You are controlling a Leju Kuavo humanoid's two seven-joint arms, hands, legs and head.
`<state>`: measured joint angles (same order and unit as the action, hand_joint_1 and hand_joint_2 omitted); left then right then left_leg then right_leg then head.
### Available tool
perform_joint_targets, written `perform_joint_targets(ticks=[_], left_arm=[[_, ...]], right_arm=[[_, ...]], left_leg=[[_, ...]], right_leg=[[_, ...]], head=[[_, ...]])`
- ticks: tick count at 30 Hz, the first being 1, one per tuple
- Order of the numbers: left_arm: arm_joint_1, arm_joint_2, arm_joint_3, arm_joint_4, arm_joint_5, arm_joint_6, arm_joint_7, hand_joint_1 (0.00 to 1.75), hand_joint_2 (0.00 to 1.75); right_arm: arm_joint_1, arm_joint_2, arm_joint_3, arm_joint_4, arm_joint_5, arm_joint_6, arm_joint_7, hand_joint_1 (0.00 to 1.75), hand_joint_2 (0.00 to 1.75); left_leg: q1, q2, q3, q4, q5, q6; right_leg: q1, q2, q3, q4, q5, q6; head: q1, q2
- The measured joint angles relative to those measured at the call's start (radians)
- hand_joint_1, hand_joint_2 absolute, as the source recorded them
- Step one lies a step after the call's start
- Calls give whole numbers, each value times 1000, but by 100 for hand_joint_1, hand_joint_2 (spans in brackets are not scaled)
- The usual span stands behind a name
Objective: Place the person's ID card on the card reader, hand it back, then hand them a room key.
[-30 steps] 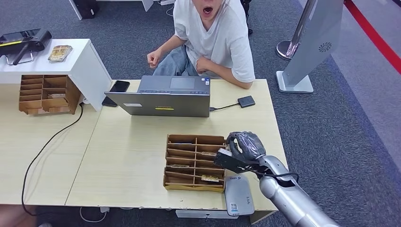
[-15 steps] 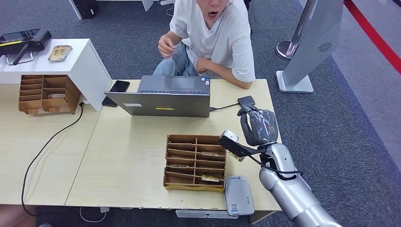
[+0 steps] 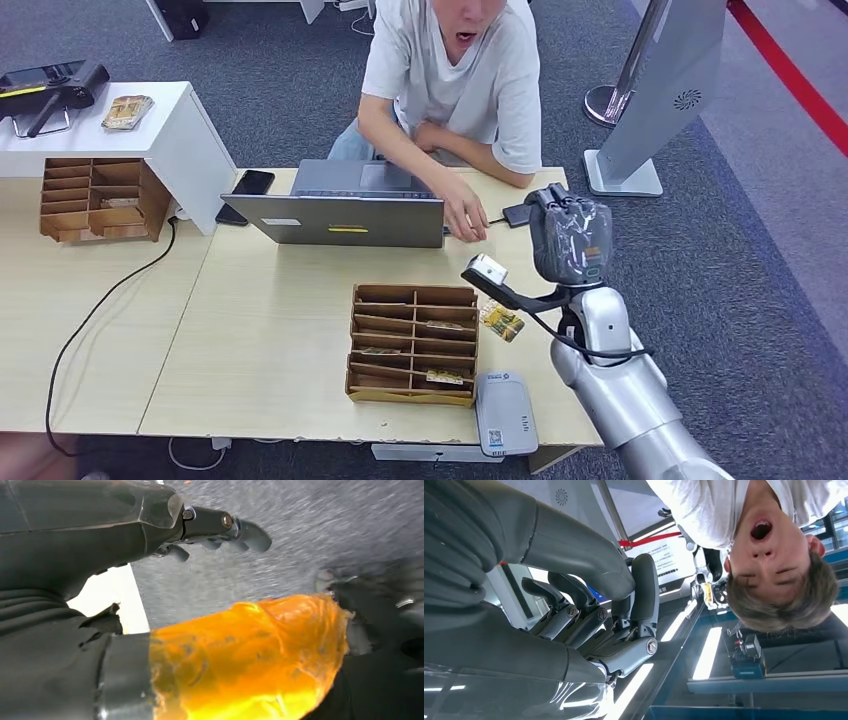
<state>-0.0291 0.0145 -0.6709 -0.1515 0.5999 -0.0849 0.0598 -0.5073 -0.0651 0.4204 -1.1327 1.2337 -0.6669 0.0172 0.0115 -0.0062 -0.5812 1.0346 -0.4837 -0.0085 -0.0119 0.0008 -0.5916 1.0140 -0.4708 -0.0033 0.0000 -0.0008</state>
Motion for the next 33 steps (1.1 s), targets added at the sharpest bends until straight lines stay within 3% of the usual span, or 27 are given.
perform_joint_targets(ticks=[3,5,10,14,16,20,33], left_arm=[[-4,4,27,0,59,209,-245,0,0],[-10,9,47,0,72,293,-364,0,0],[-18,20,63,0,74,306,-388,0,0],[-22,19,67,0,75,306,-395,0,0],[-22,19,69,0,76,306,-396,0,0],[-23,19,74,0,80,306,-396,0,0],[-23,19,79,0,107,312,-414,0,0]], right_arm=[[68,-46,-30,-102,-46,-2,-4,175,175],[117,-83,-50,-175,-73,-1,-18,175,175],[143,-118,-70,-248,-70,15,-37,170,175],[141,-121,-66,-256,-78,29,-37,15,175],[142,-122,-63,-256,-84,33,-37,0,175],[144,-129,-56,-256,-110,43,-40,0,0],[224,-155,-23,-329,-301,58,-133,0,0]], left_leg=[[0,-4,-1,0,0,0],[0,-6,-2,0,0,0],[0,4,-1,0,-2,0],[0,2,-1,0,-1,0],[0,2,-1,0,-1,0],[0,2,-1,0,-1,0],[0,2,-1,0,-1,0]], right_leg=[[0,-4,1,0,-1,1],[0,-6,1,0,-1,1],[0,3,-1,0,0,-1],[0,2,-1,0,0,-1],[0,2,-1,0,0,-1],[0,2,-1,0,0,-1],[0,2,-1,0,0,-1]], head=[[0,0],[0,0],[0,0],[0,0],[0,0],[0,0],[0,0]])
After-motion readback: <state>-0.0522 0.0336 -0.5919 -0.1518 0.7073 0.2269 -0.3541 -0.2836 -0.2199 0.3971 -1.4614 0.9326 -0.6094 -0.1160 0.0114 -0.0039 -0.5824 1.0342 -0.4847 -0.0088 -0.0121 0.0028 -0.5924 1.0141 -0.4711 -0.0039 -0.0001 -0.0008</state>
